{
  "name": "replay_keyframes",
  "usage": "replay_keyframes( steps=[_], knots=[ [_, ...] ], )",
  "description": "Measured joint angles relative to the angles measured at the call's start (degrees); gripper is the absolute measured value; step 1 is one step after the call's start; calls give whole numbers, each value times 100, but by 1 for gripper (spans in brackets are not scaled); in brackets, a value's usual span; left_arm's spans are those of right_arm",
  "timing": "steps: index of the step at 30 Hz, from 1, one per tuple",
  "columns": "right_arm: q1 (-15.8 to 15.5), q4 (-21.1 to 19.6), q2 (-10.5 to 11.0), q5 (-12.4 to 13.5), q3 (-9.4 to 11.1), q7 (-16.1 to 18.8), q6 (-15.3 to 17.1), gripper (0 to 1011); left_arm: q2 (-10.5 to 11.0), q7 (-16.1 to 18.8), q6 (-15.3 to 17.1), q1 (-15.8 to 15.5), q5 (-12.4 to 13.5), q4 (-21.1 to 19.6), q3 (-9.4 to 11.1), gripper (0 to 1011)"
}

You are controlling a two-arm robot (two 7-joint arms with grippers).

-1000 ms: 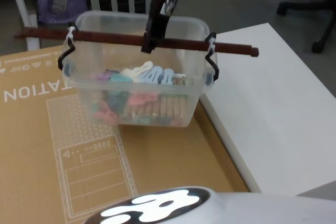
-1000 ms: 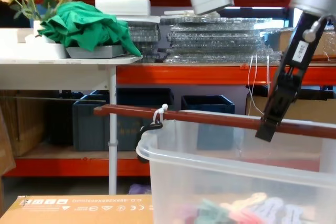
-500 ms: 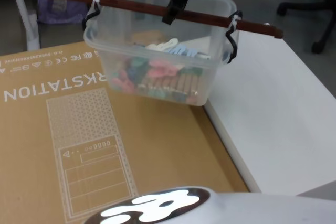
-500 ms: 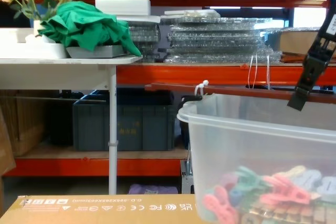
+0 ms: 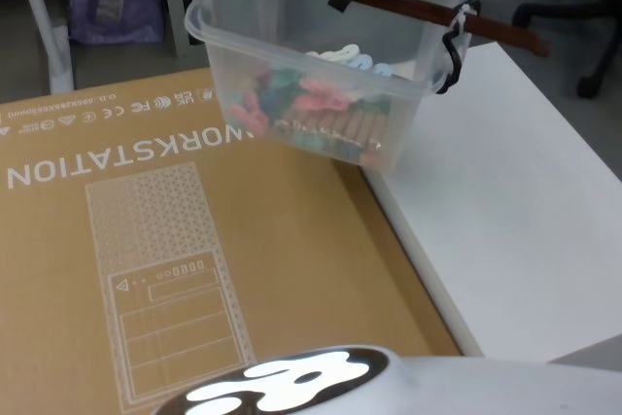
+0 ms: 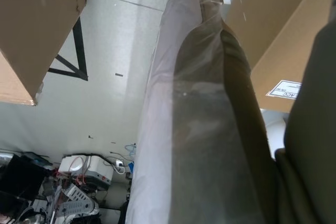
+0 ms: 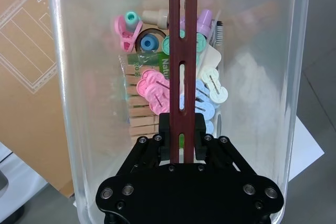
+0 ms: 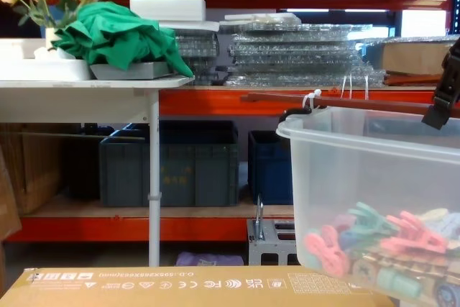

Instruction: Use one hand to grasp the basket and place it at the designated location.

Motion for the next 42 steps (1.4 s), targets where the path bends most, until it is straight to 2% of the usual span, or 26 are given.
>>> replay_keyframes(
  steps=[16,22,27,33,42],
  knots=[
    [33,387,131,-34,286,34,305,239,0,0,0,0,0,1,0,0],
    [34,528,181,-56,393,64,503,240,1,0,0,0,0,2,0,0],
    [30,727,282,-114,494,104,826,240,0,0,0,0,-1,-1,0,0],
    [7,837,343,-122,568,140,1008,240,0,0,0,0,0,0,0,0],
    [-47,993,626,-259,717,107,1335,239,1,0,0,0,0,1,0,0]
  ],
)
